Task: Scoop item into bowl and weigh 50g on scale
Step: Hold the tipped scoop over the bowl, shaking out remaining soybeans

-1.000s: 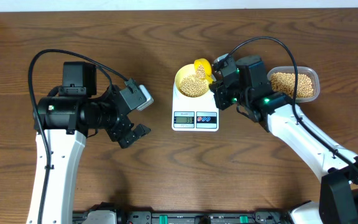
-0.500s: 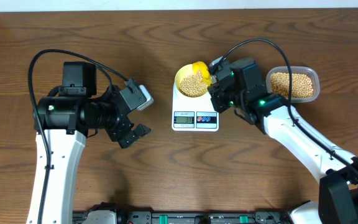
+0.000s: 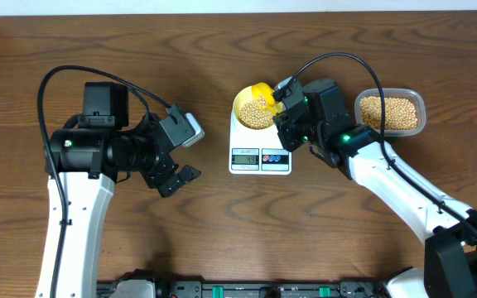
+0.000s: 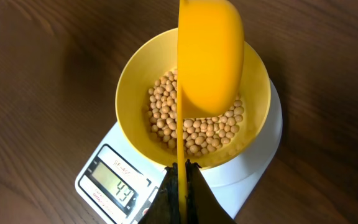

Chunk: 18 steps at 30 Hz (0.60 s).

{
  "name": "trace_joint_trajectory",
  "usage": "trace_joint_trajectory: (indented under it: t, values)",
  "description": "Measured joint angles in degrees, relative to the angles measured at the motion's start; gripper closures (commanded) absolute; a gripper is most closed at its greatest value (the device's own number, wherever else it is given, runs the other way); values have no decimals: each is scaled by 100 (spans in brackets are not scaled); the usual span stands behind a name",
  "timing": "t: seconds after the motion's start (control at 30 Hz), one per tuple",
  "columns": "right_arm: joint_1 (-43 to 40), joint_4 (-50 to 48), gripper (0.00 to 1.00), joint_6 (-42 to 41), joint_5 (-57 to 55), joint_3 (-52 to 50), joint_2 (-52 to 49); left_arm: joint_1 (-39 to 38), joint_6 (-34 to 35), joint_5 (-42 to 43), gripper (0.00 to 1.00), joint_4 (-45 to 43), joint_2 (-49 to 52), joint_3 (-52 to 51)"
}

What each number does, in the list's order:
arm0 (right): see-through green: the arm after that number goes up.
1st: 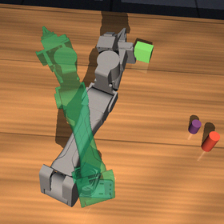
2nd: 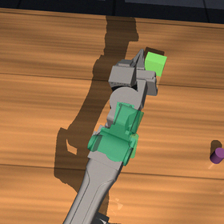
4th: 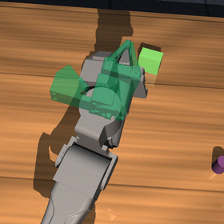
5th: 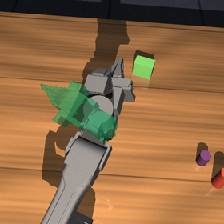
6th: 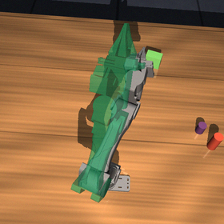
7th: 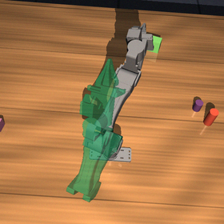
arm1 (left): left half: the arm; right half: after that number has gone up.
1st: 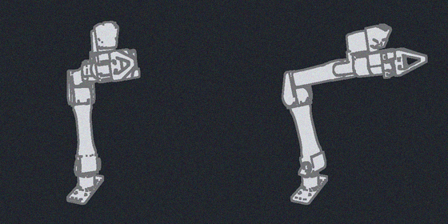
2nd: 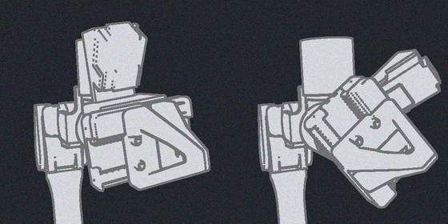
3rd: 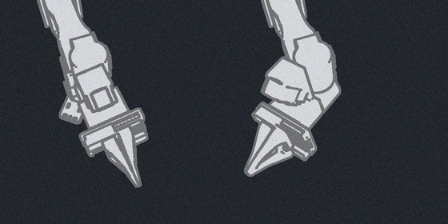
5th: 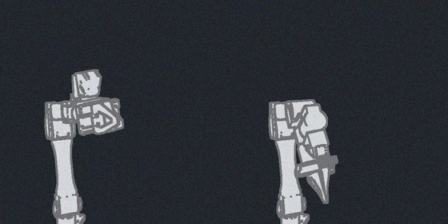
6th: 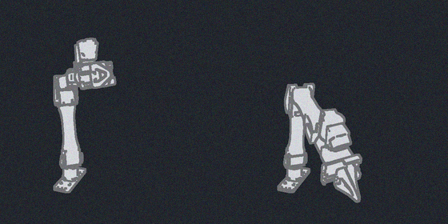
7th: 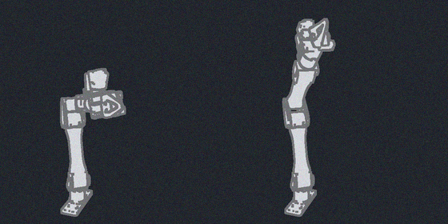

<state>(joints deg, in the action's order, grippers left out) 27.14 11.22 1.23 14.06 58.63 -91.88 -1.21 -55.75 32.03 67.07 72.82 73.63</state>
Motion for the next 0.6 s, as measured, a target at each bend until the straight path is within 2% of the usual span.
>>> trace_joint_trajectory:
  t: [0.6]
  values:
    - [26,42,99,188,2,0,0,0,-2,0,2,0,0,0]
